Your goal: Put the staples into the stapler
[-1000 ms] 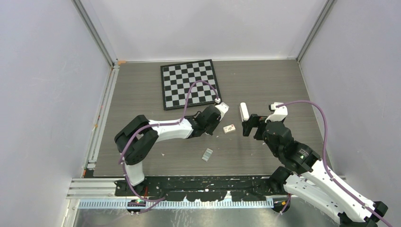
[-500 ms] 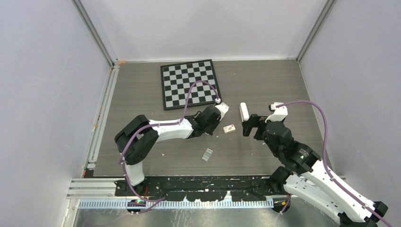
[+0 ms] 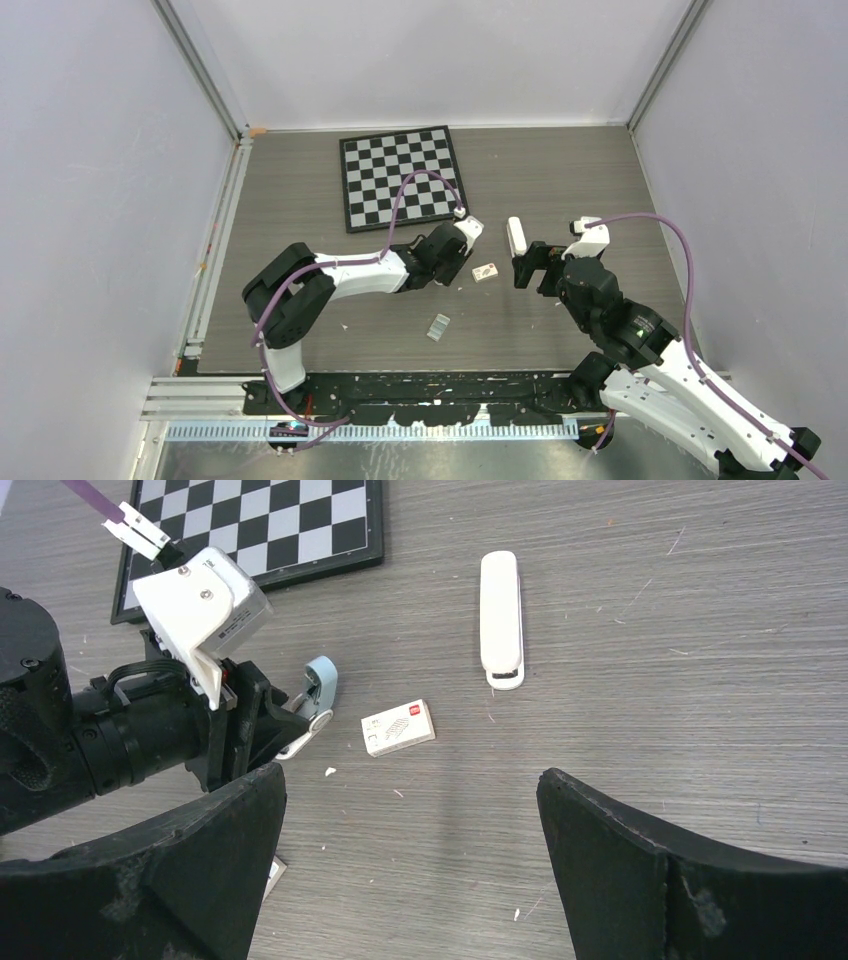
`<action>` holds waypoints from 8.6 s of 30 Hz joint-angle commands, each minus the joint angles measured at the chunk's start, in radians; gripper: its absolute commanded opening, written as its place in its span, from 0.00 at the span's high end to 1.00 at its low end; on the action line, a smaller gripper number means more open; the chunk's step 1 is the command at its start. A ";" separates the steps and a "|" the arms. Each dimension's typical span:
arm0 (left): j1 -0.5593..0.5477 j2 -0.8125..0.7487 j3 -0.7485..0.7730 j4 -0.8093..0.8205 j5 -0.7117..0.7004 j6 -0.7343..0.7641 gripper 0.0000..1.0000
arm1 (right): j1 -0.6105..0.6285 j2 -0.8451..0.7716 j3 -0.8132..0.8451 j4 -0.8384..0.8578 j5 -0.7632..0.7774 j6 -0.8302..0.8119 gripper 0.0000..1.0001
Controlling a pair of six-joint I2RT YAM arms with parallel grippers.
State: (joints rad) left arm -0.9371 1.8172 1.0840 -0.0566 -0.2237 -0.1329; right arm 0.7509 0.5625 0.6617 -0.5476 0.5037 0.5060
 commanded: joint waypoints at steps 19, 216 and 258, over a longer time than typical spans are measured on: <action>0.075 -0.148 -0.057 0.035 0.080 -0.197 0.54 | 0.000 0.035 0.024 0.041 -0.031 0.048 0.00; 0.150 -0.131 -0.229 0.215 0.204 -0.458 0.81 | -0.217 1.059 0.331 0.313 -0.904 -0.092 0.61; 0.196 -0.232 -0.237 0.199 0.254 -0.570 0.61 | -0.209 1.135 0.402 0.290 -0.784 -0.039 0.69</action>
State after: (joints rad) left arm -0.7616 1.5749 0.8379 0.0795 -0.0154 -0.6800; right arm 0.5385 1.6821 1.0271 -0.2844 -0.3077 0.4633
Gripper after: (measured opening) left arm 0.386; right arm 0.310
